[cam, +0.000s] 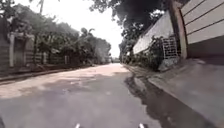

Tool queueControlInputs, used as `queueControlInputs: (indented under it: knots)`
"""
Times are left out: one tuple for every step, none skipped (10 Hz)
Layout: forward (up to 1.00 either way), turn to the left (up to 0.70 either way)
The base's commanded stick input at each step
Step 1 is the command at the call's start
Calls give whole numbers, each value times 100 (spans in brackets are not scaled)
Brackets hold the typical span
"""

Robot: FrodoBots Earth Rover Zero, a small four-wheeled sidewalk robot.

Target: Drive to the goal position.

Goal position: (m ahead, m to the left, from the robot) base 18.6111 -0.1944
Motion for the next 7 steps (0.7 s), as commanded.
queueControlInputs:
  knots:
    - [85,0]
    - [85,0]
    - [85,0]
    - [85,0]
    - [85,0]
    - [85,0]
    - [85,0]
